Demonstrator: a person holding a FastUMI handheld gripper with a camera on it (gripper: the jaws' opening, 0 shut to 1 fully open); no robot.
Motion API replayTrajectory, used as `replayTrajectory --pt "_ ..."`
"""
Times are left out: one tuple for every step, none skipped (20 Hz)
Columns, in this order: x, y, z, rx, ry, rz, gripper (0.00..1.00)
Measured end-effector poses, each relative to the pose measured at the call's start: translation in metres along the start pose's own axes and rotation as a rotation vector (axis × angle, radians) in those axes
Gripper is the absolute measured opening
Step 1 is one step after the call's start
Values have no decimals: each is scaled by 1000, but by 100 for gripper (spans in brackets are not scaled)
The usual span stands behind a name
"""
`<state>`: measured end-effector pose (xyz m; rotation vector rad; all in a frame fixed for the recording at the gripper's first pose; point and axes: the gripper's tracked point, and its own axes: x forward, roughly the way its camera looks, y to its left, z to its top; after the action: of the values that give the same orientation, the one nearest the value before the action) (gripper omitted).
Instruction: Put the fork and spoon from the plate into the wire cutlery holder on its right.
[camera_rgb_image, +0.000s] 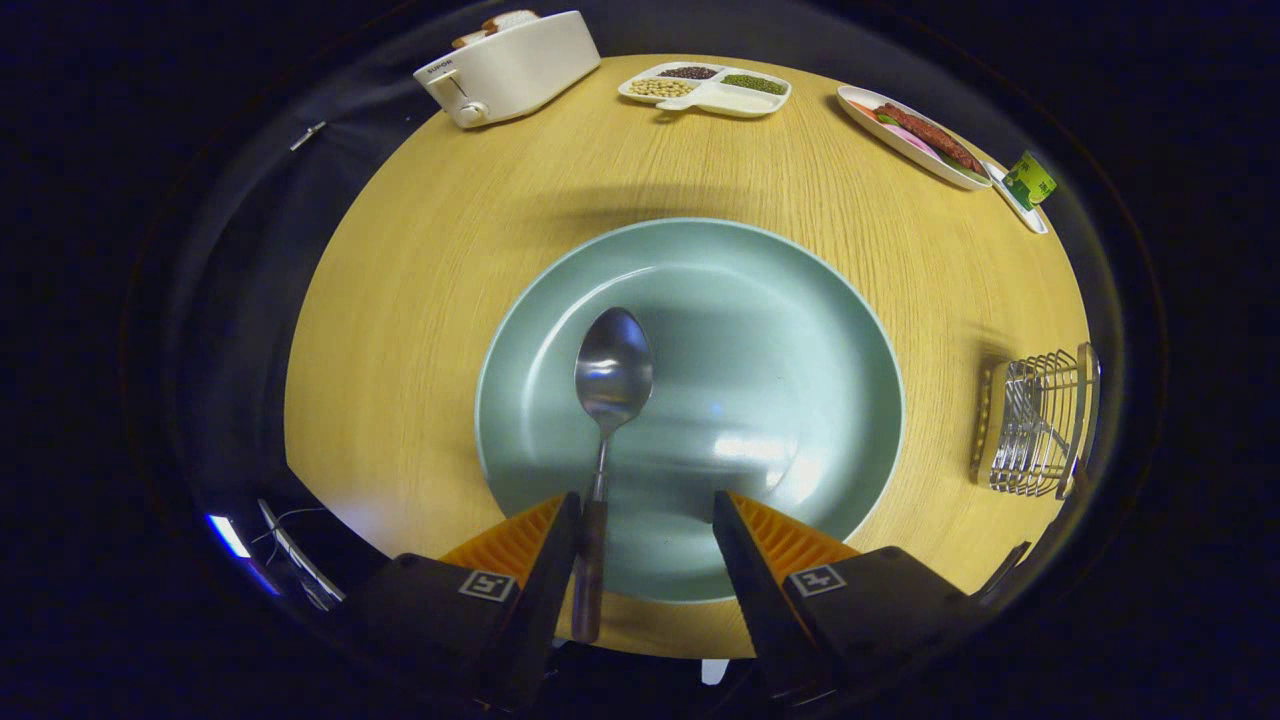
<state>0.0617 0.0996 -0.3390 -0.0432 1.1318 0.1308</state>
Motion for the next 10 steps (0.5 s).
replayTrajectory --pt "2 -1 -2 -4 9 -3 79" --pt "1 -2 0 -9 13 -16 73" --pt "5 0 1 -10 6 -1 67" --pt "6 2 -2 -10 24 8 57" --pt "5 4 -2 -17 26 14 46" --pt "6 3 -3 -32 33 18 36" --pt "5 2 -3 -42 23 19 27" --pt "6 3 -3 -64 20 31 18" --pt "6 4 -3 -83 16 46 15" --pt "6 7 -4 -94 17 73 13"
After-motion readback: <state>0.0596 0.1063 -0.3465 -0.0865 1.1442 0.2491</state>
